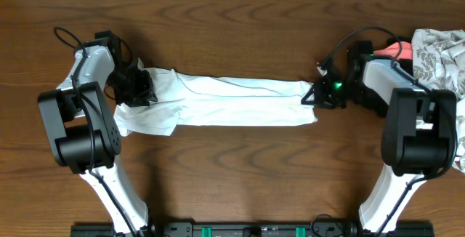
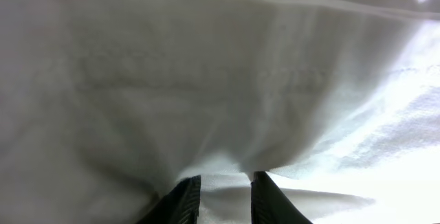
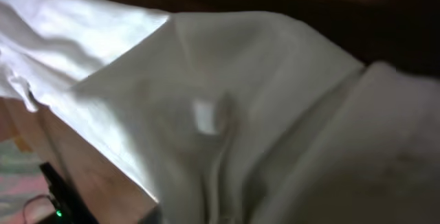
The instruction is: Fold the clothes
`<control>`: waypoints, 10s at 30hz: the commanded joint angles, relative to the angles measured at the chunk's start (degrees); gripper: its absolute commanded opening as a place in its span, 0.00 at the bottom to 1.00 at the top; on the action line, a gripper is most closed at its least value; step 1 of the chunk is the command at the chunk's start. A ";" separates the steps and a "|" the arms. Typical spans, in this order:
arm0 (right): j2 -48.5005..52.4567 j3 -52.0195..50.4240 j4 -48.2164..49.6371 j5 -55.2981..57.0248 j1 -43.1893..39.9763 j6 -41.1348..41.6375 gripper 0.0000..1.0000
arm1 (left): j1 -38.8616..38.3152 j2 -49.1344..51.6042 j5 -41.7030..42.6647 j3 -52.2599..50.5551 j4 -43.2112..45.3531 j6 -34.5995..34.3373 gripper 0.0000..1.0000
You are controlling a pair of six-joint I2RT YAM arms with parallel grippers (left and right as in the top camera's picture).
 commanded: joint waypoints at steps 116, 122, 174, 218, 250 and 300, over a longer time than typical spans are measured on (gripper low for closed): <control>0.22 7.39 17.03 26.45 32.74 15.76 0.21 | -3.69 -12.61 7.67 -1.51 -1.64 1.66 0.38; 0.31 7.39 17.09 28.48 35.47 15.56 0.25 | -3.69 -12.61 7.67 -1.51 -1.66 1.66 0.38; 2.43 7.26 6.03 30.16 30.47 14.05 0.32 | 2.01 -3.08 -2.58 -1.68 1.57 1.68 0.77; -20.04 13.03 -4.02 29.94 21.77 12.74 0.61 | 5.97 -9.25 -30.29 2.91 -0.09 -9.70 0.06; -20.24 13.00 -15.04 29.92 12.04 9.92 0.57 | -18.40 -19.87 -46.40 8.37 -6.43 -14.69 0.06; -20.24 13.00 -15.39 29.70 12.39 8.00 0.56 | -29.00 -20.24 -49.22 6.51 -2.84 -17.88 0.40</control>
